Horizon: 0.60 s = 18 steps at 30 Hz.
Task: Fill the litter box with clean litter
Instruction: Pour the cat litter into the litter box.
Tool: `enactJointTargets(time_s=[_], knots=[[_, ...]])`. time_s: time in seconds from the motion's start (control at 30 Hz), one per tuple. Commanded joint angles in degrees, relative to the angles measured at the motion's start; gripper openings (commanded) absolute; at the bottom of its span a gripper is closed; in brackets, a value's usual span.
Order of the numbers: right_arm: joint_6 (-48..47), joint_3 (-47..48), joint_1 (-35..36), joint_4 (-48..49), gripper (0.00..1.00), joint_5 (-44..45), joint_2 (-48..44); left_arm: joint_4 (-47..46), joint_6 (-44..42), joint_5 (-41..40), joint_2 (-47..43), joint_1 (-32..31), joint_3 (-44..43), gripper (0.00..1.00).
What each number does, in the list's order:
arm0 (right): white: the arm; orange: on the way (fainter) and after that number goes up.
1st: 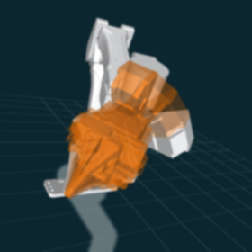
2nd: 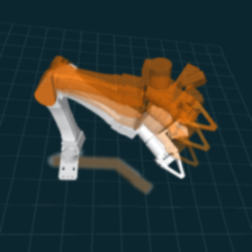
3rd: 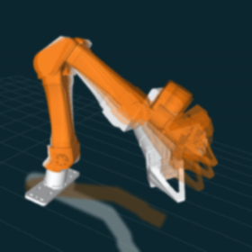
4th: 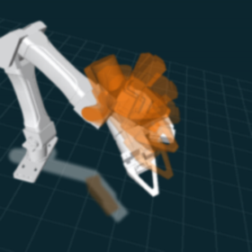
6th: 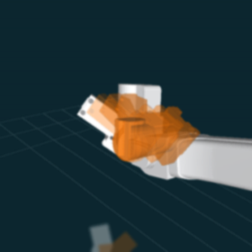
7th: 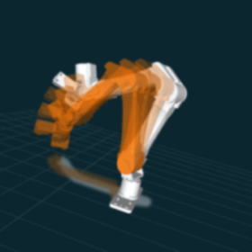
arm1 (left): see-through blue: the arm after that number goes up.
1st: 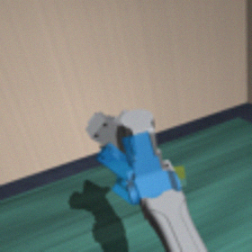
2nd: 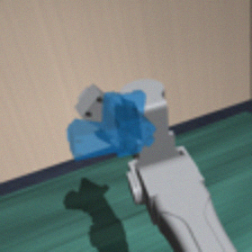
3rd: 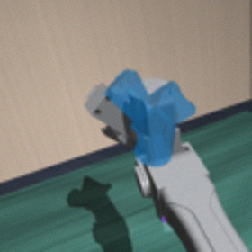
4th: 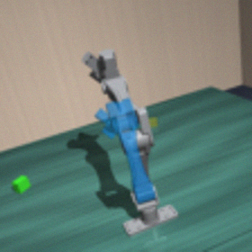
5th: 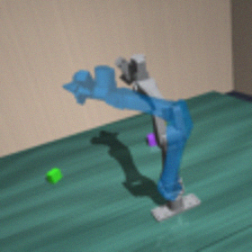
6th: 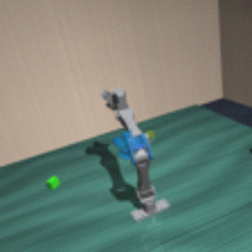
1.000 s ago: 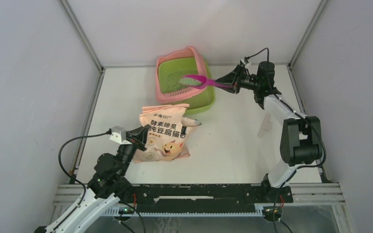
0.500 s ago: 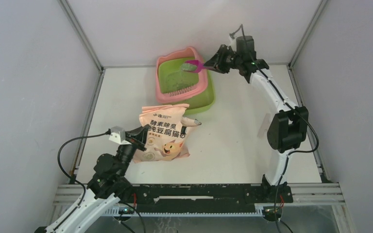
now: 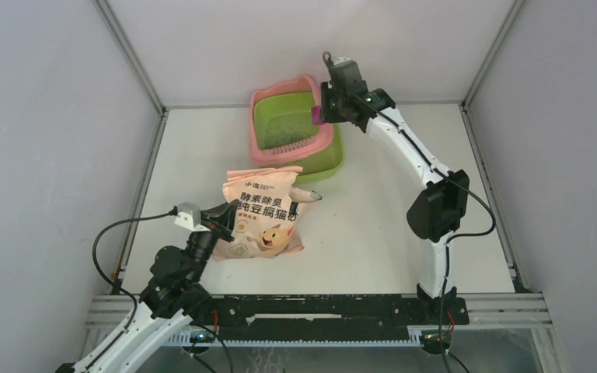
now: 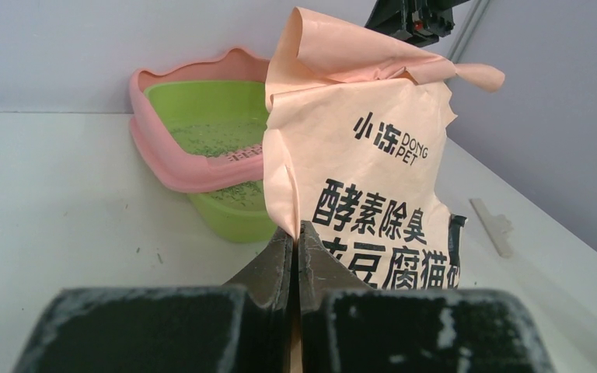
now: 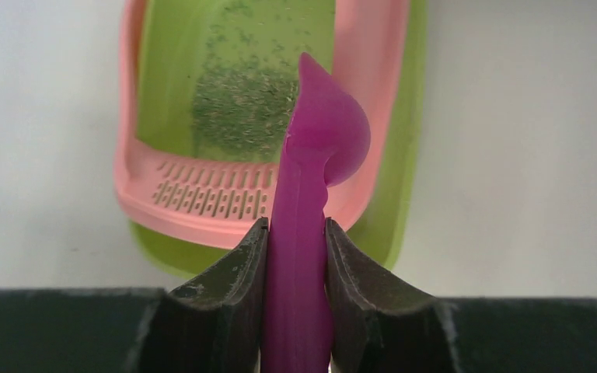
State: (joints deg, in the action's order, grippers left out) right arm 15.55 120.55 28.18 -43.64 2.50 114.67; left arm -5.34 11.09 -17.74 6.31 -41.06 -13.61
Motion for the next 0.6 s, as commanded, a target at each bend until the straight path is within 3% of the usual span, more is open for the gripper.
enactJointTargets(time_s=[0.0,0.23,0.57], knots=[[-10.3,-0.7,4.9,1.8,0.00,15.4,-3.3,-7.5,0.4,0.8,-0.5,0.3,-2.5,0.00],[-4.3,-15.1,2.1,10.2,0.00,-0.9,-18.9,-7.7,0.5,1.0,0.1,0.4,-2.7,0.00],[3.8,-40.4,-8.4,6.1,0.00,-34.8,-41.0,-9.4,0.3,2.7,2.6,0.4,-2.8,0.00]])
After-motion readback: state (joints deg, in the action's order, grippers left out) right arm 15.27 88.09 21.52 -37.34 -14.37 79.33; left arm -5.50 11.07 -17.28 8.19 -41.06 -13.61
